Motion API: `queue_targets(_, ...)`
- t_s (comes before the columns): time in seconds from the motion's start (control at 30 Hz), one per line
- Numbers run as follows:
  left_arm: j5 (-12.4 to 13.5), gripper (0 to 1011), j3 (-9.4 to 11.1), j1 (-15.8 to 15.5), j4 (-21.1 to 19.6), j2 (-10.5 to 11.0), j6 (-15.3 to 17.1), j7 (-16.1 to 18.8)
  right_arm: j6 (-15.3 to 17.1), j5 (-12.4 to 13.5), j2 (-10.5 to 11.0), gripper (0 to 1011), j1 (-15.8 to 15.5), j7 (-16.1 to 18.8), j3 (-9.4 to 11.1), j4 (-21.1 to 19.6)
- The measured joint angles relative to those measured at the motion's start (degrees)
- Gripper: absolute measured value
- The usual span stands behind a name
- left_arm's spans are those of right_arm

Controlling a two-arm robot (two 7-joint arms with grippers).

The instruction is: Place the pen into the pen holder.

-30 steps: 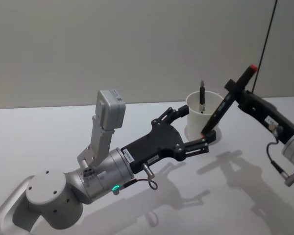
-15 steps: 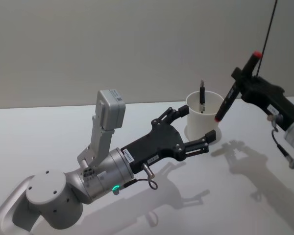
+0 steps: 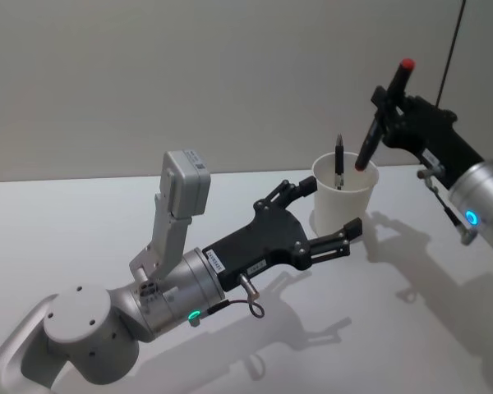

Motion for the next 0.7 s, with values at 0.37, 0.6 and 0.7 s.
queue_targets(0.37,0.0,1001,0.0,0.0,0.0,0.0,0.0,0.0,-1.71,-3.66,-2.06,202,2.88,1.98,-0.92,4.53)
queue_targets(0.6,0.0,1001,0.0,0.0,0.0,0.0,0.0,0.0,-1.57,-4.79,-2.72,203,3.3,2.62,-1.49,6.03)
queue_targets(0.7,0.0,1001,0.0,0.0,0.0,0.0,0.0,0.0,-1.26,-5.15,-2.88,202,3.3,2.73,-1.71,6.38)
